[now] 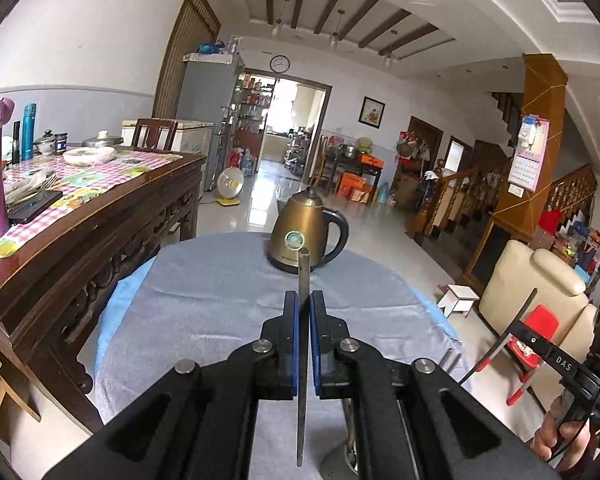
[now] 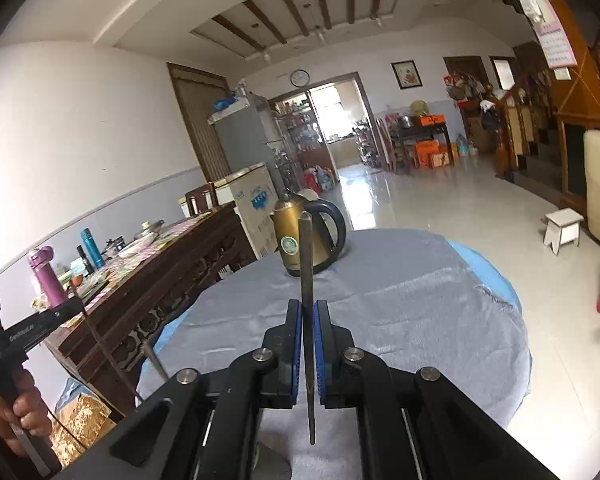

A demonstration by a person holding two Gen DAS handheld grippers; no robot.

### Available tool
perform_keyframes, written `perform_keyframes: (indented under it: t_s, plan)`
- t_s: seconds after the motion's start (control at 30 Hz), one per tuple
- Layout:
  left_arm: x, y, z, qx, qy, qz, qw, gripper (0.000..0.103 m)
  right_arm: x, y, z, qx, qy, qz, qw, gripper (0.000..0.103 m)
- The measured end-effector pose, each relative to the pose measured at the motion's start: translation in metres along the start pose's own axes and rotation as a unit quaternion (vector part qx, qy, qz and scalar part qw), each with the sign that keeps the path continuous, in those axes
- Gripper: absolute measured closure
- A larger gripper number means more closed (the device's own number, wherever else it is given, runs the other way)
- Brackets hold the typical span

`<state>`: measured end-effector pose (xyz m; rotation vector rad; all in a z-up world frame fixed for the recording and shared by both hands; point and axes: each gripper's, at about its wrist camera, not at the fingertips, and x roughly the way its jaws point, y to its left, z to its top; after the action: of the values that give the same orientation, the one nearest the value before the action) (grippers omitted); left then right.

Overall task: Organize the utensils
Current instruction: 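Lift the held chopsticks upright off the cloth with both tools, then lower the chopsticks into the grey cup with both tools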

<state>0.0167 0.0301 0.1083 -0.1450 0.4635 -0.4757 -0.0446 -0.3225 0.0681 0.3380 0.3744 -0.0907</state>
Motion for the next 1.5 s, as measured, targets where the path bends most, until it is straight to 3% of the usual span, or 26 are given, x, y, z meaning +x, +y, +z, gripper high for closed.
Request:
perform_keyframes:
  t_s: [0.63, 1.07, 1.5]
  plan:
    - [-0.029, -0.031, 0.010, -0.003, -0.024, -0.055, 0.9982, 0.098, -0.045, 0.061, 0.012, -0.071, -0.017, 0.059, 0.996, 0.096]
    - [-0.012, -0.043, -0.008, -0.002, 0.005, -0.056, 0.9984, 0.098, -0.011, 0.070, -0.018, -0.064, 0.032, 0.080, 0.994, 0.096]
    - [-0.014, -0.052, -0.011, 0.006, -0.004, -0.045, 0.9989, 0.098, 0.000, 0.065, -0.036, -0.057, 0.061, 0.069, 0.994, 0.096]
